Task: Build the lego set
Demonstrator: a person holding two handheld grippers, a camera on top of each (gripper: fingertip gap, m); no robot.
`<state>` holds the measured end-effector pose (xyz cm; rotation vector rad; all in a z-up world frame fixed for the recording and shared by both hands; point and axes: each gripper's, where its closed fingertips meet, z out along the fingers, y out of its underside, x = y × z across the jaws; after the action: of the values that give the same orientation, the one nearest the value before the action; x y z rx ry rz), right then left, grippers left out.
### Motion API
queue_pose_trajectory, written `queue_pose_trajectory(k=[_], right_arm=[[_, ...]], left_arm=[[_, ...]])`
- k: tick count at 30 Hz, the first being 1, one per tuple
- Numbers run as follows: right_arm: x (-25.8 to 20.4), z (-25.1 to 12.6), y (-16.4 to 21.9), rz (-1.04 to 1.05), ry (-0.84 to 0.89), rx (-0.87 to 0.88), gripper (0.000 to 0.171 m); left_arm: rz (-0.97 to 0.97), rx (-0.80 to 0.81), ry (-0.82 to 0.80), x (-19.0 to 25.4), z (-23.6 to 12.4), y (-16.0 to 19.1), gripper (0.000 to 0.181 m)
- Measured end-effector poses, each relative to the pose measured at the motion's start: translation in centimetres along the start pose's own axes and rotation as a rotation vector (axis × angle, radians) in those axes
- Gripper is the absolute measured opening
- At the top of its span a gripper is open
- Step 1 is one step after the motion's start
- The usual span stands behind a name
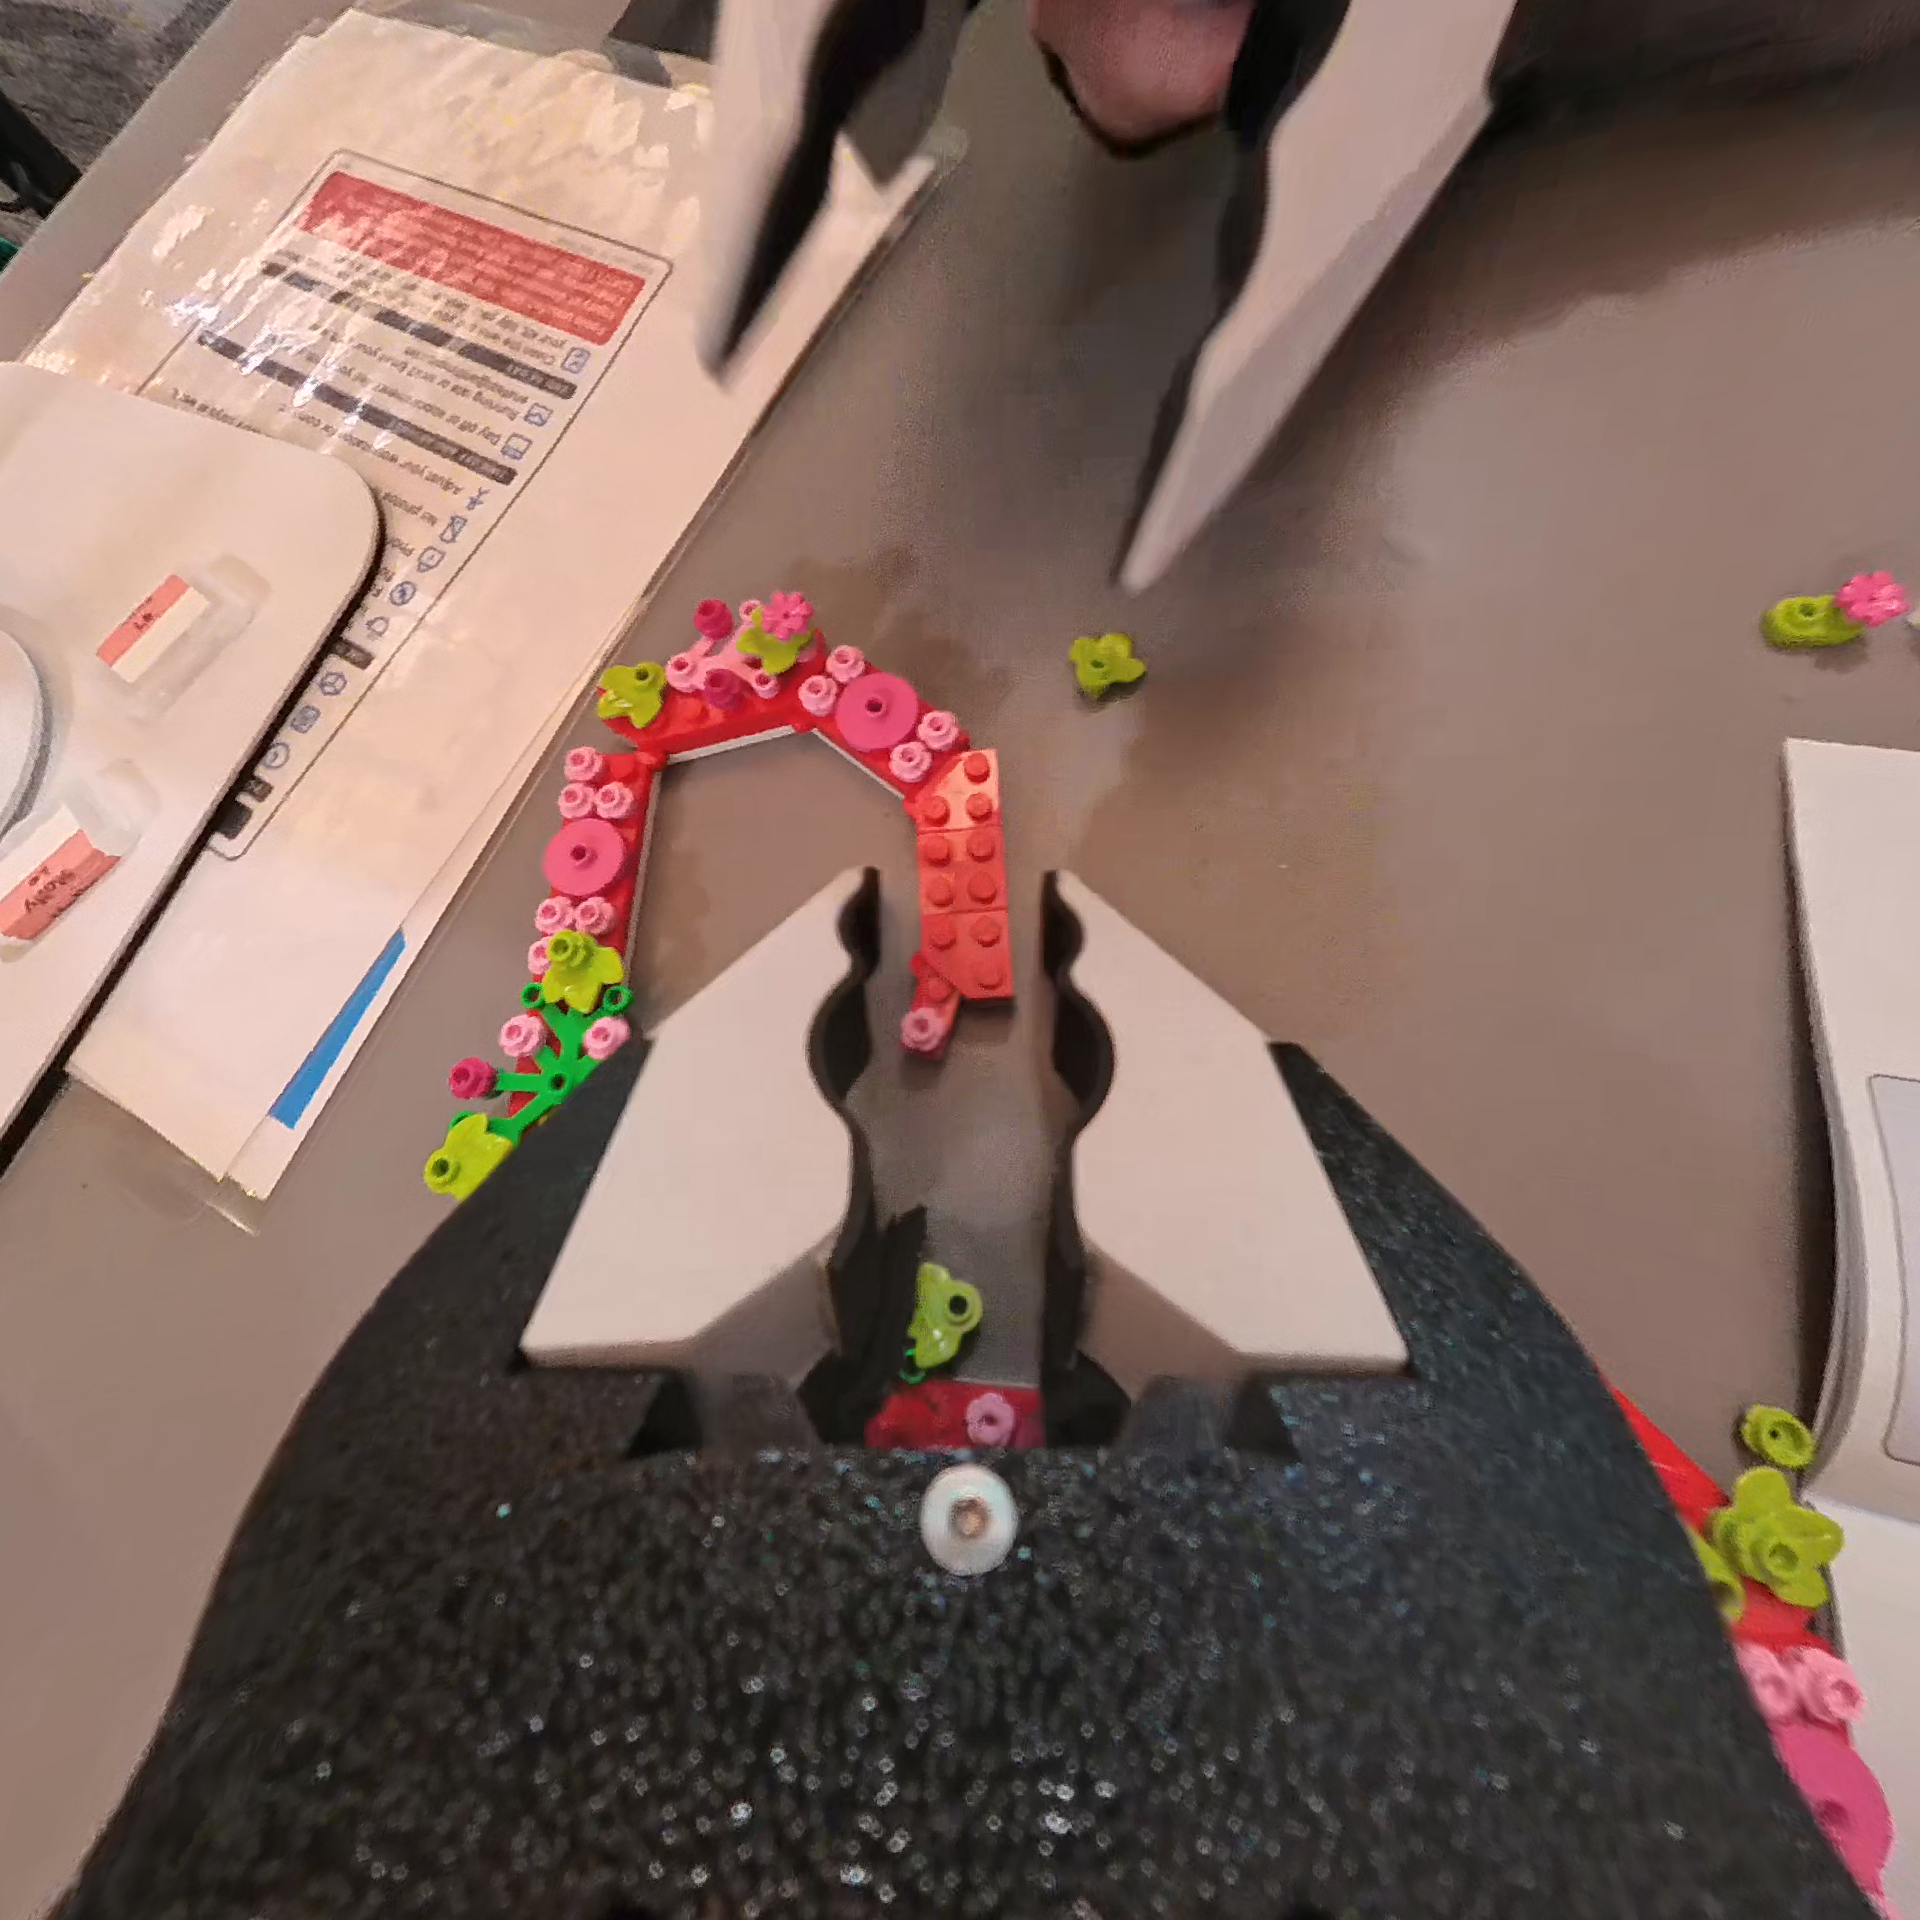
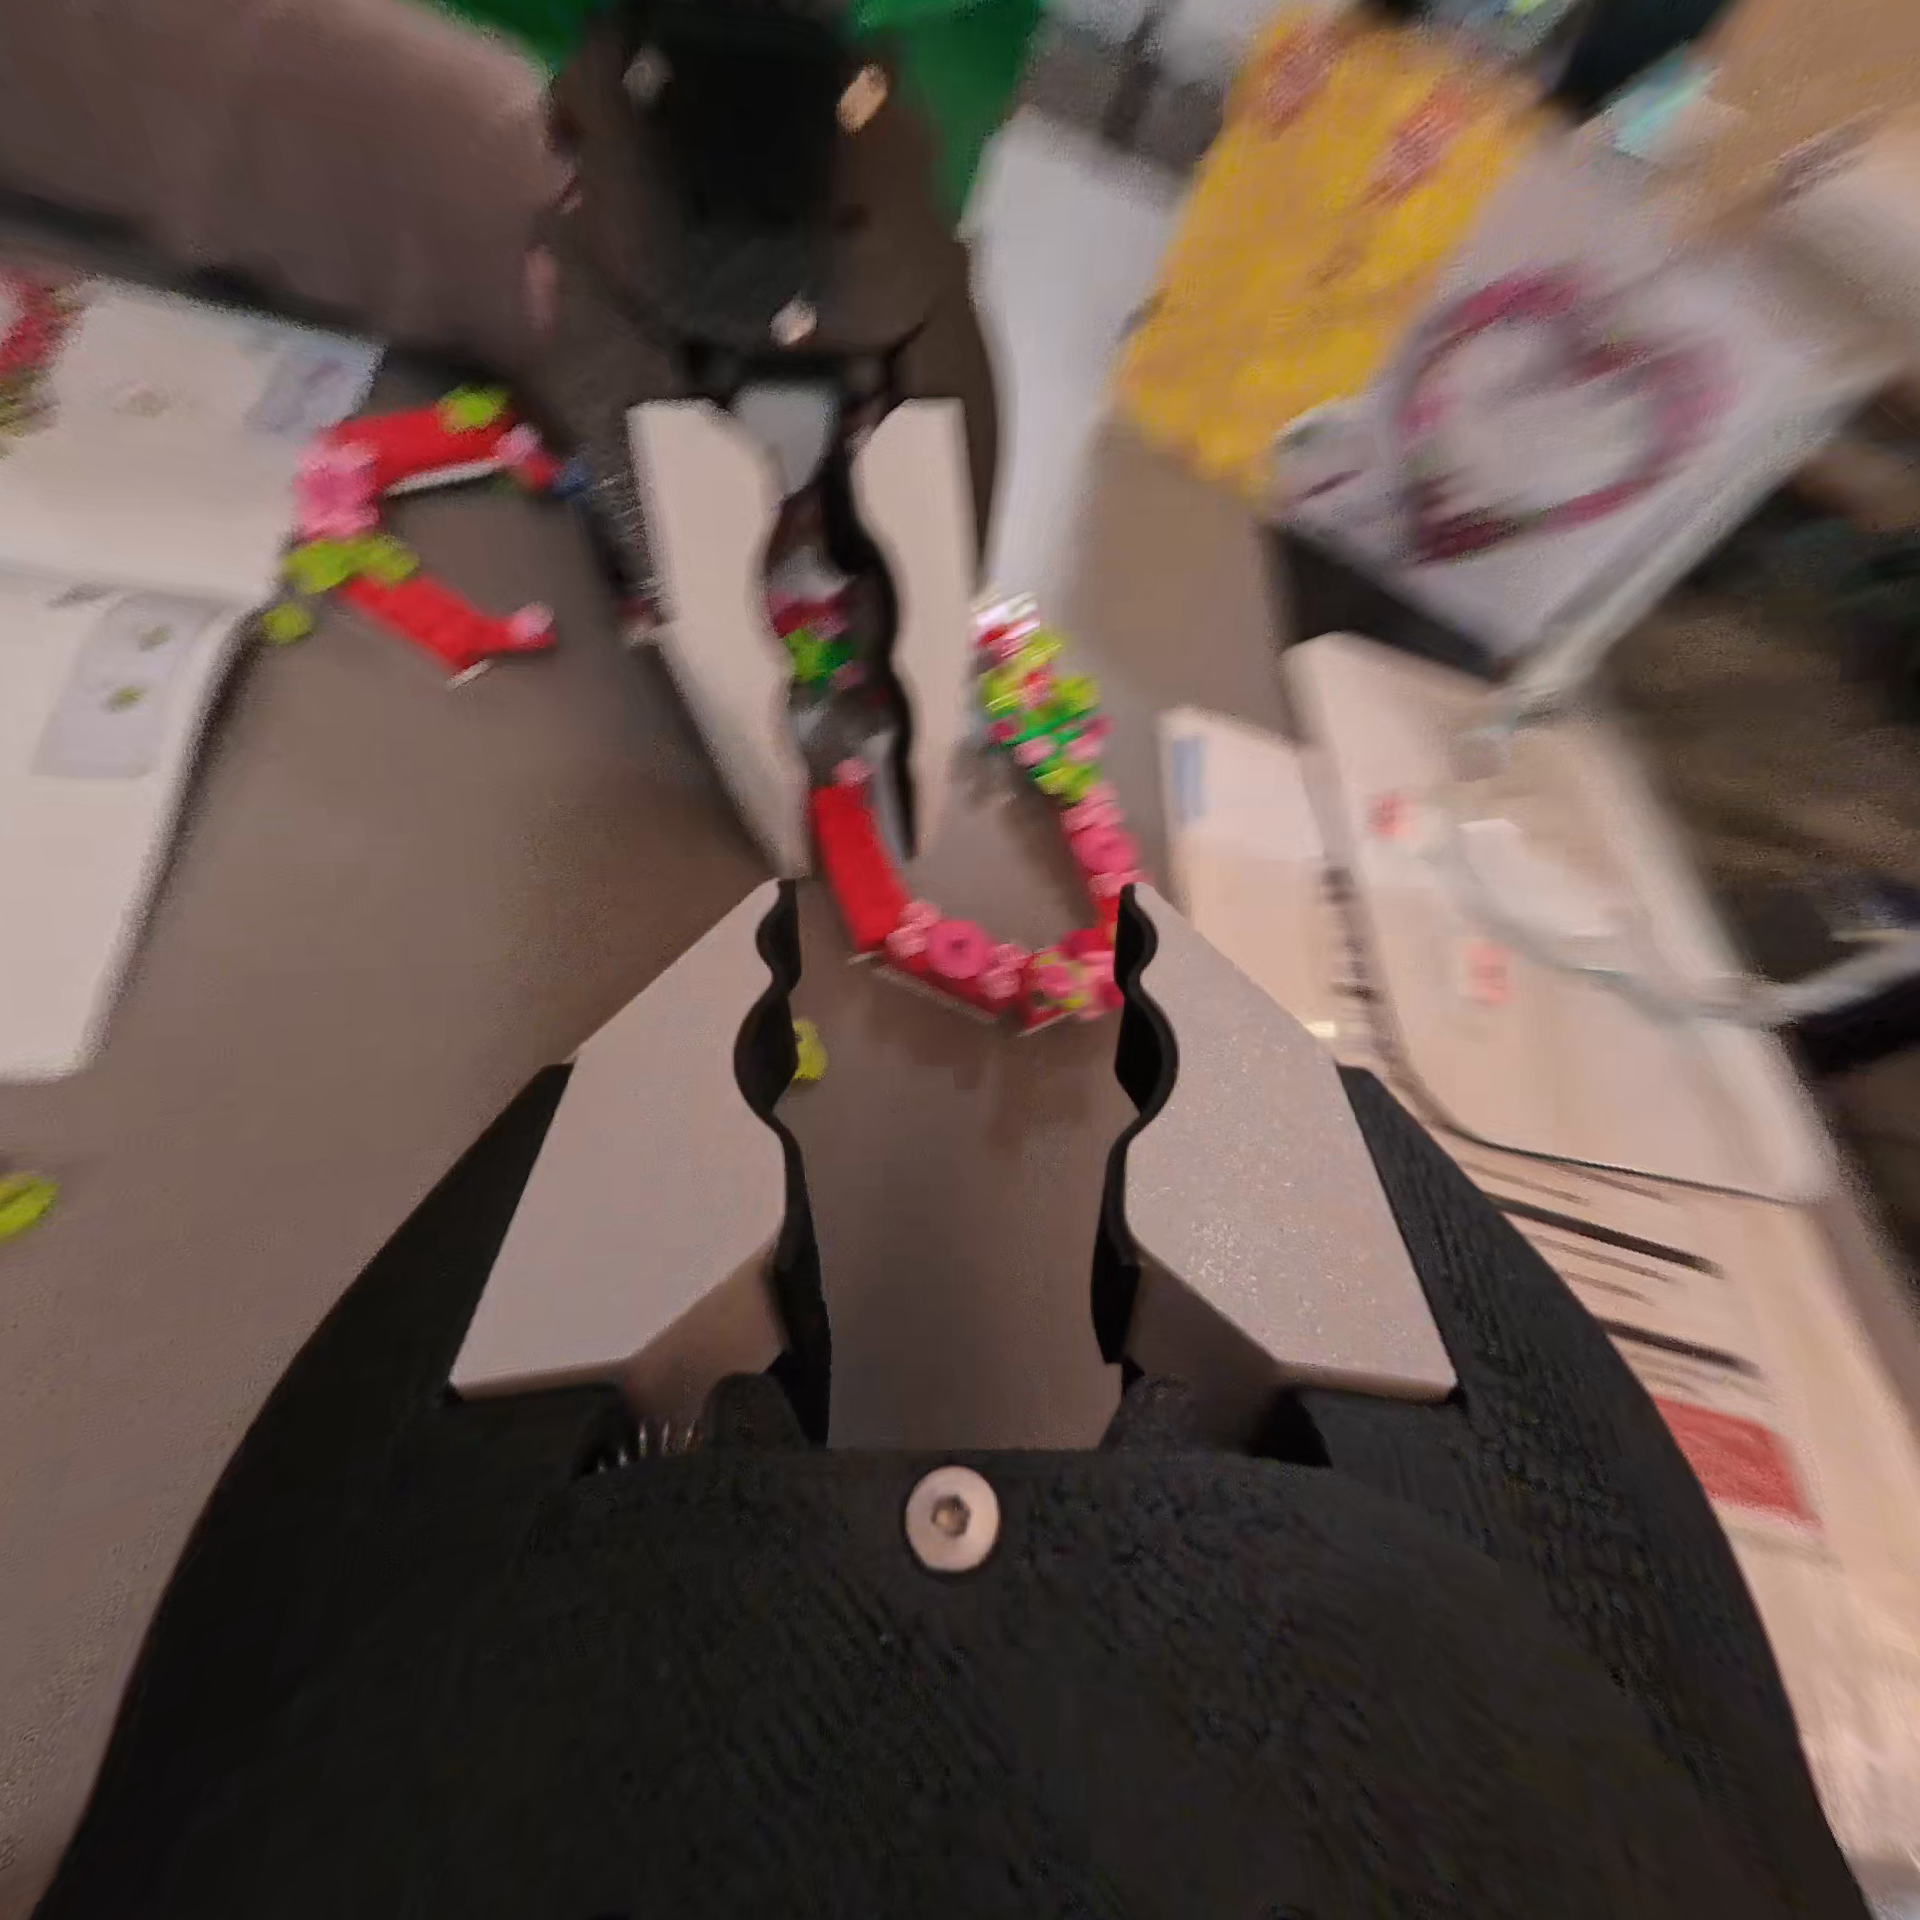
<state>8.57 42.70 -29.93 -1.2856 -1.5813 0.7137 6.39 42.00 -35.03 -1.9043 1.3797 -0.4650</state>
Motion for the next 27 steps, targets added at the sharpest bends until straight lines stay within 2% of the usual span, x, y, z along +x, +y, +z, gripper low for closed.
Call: queue_pose_trajectory(k=[3,6,8,10,12,15,17,20,25,27], right_arm=[[2.3,-2.7,-1.7,-0.143,0.405,0.133,0.056],[2.6,-4.4,-2.0,-0.220,0.575,0.127,0.050],[3.4,-4.1,-0.9,-0.231,0.617,0.057,0.052],[3.6,-3.2,-0.1,-0.221,0.598,0.005,0.062],[3.7,-2.7,0.3,-0.233,0.587,-0.017,0.066],[4.8,-3.0,0.7,-0.214,0.650,-0.045,0.076],[5.4,-3.2,1.0,-0.204,0.684,-0.064,0.078],[6.0,-3.4,1.7,-0.190,0.719,-0.105,0.078],[6.2,-3.2,2.6,-0.200,0.729,-0.179,0.075],[6.2,-3.3,2.5,-0.208,0.738,-0.182,0.068]], left_arm=[[-0.022,0.062,0.024,0.3,-0.5,-1.3,0.039],[-0.040,0.215,0.012,-0.1,-3.3,-4.6,0.048],[0.009,0.365,-0.047,-0.5,-7.1,-7.8,0.054],[0.088,0.568,-0.173,-0.8,-12.8,-11.0,0.053],[0.105,0.767,-0.374,-1.7,-19.2,-12.6,0.055],[0.132,0.930,-0.720,-2.3,-26.0,-10.5,0.043],[0.180,0.915,-0.837,-1.3,-26.6,-7.6,0.040],[0.197,0.839,-0.946,-0.5,-25.6,-3.3,0.040],[0.173,0.821,-0.933,-0.4,-23.0,-0.2,0.039],[0.160,0.783,-0.906,-0.9,-21.3,0.7,0.035]])
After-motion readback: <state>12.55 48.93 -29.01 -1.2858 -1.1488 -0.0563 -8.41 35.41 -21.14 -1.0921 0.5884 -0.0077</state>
